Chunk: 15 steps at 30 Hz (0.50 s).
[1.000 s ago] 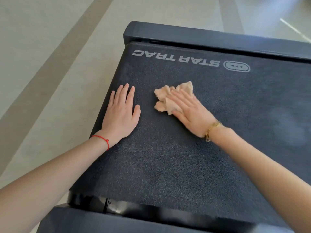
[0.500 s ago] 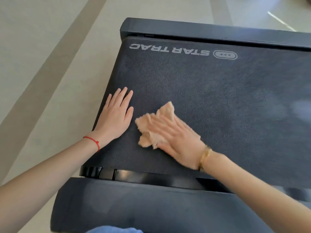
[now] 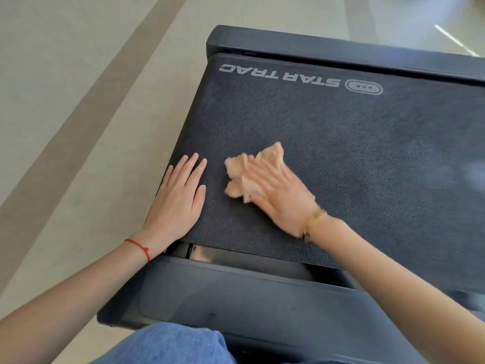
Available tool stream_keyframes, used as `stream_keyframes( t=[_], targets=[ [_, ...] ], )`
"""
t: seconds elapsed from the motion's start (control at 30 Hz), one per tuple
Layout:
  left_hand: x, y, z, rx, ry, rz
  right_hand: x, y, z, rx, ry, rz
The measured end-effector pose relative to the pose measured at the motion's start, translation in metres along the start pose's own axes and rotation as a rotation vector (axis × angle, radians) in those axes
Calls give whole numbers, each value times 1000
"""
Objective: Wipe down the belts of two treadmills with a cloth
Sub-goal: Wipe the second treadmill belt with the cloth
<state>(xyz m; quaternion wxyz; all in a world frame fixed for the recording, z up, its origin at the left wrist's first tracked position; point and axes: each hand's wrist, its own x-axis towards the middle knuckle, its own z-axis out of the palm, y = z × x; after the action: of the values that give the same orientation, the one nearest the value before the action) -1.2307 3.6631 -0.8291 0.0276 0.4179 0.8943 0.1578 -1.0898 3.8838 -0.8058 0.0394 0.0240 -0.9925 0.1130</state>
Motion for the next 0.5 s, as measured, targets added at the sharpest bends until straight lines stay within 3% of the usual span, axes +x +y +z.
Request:
stream_keyframes(
  t=[0.13,0.3,0.4,0.5],
  targets=[
    [-31,-2,-4,-32,-5,-92,-29,-46,11,106,-84,-223],
    [-68,-3,-14,-34,2,-230,5,-38,21,18,-95,-339],
    [-76,1,-17,-29,9,-280,70,-20,26,-90,-144,-302],
    [-79,6,-20,-14,29,-316,135,-15,20,-94,-116,-130]
  ],
)
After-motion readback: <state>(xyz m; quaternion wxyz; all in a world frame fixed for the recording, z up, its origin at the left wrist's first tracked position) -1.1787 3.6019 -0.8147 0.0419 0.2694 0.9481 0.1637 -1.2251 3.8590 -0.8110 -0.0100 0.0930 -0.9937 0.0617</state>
